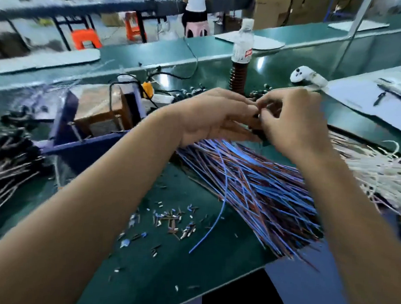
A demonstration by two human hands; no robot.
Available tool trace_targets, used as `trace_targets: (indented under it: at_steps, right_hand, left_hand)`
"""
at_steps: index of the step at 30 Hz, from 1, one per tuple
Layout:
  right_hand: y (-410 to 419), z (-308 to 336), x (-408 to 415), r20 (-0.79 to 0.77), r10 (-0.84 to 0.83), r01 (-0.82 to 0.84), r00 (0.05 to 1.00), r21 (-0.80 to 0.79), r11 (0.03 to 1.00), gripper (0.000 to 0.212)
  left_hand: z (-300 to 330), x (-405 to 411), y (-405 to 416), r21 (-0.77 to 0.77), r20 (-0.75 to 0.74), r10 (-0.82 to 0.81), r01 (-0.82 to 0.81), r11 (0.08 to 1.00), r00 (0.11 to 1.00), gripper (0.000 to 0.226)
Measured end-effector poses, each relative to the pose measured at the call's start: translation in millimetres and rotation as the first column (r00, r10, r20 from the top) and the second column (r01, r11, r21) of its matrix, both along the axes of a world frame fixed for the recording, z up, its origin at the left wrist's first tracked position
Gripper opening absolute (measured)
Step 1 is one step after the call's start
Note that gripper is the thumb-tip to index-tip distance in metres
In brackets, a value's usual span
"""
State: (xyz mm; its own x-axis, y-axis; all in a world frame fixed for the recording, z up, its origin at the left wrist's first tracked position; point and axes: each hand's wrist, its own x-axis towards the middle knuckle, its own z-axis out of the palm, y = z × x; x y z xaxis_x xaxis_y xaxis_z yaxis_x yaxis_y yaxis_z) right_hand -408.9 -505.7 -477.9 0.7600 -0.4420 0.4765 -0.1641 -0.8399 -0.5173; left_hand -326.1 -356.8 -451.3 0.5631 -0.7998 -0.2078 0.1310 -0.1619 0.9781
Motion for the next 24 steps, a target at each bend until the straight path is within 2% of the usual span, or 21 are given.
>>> trace_targets:
  at_steps: [2, 4, 7, 9, 12, 14, 15, 16, 17, 18, 19, 21, 24]
  right_hand:
    - [49, 1, 12, 0.069, 0.11, -0.112, 0.992, 0.025, 0.993, 0.025]
    - [103, -2, 25, 0.125, 0.231, -0.24, 0.965, 0.059, 0.969, 0.028]
    - [176, -8, 37, 0.183, 0.39, -0.406, 0.902, 0.059, 0.912, 0.027]
    - [220, -11, 41, 0.208, 0.515, -0.541, 0.832, 0.094, 0.836, 0.024]
    - [274, -14, 48, 0.193, 0.649, -0.677, 0.736, 0.173, 0.716, 0.02]
    - [309, -17, 54, 0.152, 0.721, -0.736, 0.676, 0.179, 0.652, 0.018]
    - [327, -19, 58, 0.124, 0.754, -0.76, 0.646, 0.207, 0.617, 0.018]
    - [340, -22, 62, 0.091, 0.776, -0.767, 0.624, 0.258, 0.587, 0.018]
    - [351, -25, 67, 0.052, 0.792, -0.76, 0.609, 0.326, 0.563, 0.02]
    - [362, -28, 74, 0.021, 0.802, -0.74, 0.597, 0.402, 0.54, 0.022]
    - [369, -31, 82, 0.011, 0.802, -0.704, 0.598, 0.485, 0.518, 0.025]
    - [378, -40, 98, 0.04, 0.776, -0.603, 0.629, 0.655, 0.455, 0.031]
    - [386, -53, 117, 0.04, 0.71, -0.469, 0.703, 0.776, 0.421, 0.033]
  left_hand:
    - [0, -8, 42, -0.051, 0.092, 0.157, -0.153, 0.987, 0.983, 0.016]
    - [-3, -16, 90, -0.075, 0.168, 0.348, -0.34, 0.937, 0.922, 0.014]
    - [-10, -28, 164, -0.076, 0.19, 0.539, -0.535, 0.842, 0.821, 0.02]
    - [-16, -37, 213, -0.081, 0.215, 0.642, -0.642, 0.763, 0.736, 0.024]
    - [-25, -42, 272, -0.05, 0.257, 0.777, -0.795, 0.605, 0.575, 0.028]
    - [-38, -35, 303, -0.034, 0.301, 0.867, -0.904, 0.426, 0.397, 0.031]
    - [-47, -29, 318, -0.018, 0.396, 0.871, -0.946, 0.323, 0.29, 0.03]
    - [-57, -22, 330, 0.017, 0.569, 0.797, -0.972, 0.235, 0.202, 0.026]
    - [-67, -17, 340, 0.072, 0.771, 0.619, -0.987, 0.146, 0.148, 0.019]
    - [-75, -13, 350, 0.14, 0.909, 0.386, -0.988, 0.069, 0.156, 0.014]
    - [-83, -9, 355, 0.21, 0.956, 0.204, -0.978, 0.016, 0.209, 0.018]
    - [-93, 1, 359, 0.278, 0.958, 0.076, -0.96, -0.023, 0.276, 0.031]
    - [-95, 15, 354, 0.183, 0.981, 0.065, -0.983, -0.021, 0.182, 0.024]
